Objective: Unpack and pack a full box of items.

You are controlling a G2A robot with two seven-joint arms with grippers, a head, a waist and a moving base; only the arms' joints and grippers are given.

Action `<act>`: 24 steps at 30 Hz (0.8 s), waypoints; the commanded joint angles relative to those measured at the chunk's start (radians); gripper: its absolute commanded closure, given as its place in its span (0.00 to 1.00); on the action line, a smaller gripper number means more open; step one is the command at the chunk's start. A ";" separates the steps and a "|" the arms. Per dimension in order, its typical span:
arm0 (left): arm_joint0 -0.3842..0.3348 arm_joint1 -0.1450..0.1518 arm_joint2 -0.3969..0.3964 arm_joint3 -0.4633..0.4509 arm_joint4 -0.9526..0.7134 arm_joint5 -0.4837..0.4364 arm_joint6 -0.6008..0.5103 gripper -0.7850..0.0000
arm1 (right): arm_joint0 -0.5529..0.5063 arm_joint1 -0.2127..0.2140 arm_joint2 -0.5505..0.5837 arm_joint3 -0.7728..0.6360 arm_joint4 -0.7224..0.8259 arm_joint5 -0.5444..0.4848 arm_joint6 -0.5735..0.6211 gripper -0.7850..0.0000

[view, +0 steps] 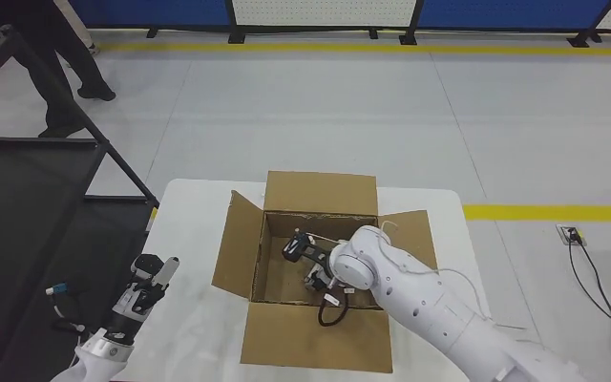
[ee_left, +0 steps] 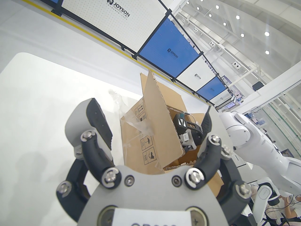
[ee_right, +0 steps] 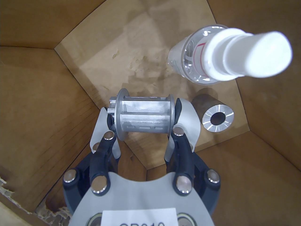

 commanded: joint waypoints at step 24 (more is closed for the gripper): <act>0.000 0.000 0.000 0.000 0.000 0.000 0.000 0.00 | -0.091 0.035 0.123 -0.104 -0.064 -0.042 -0.014 0.00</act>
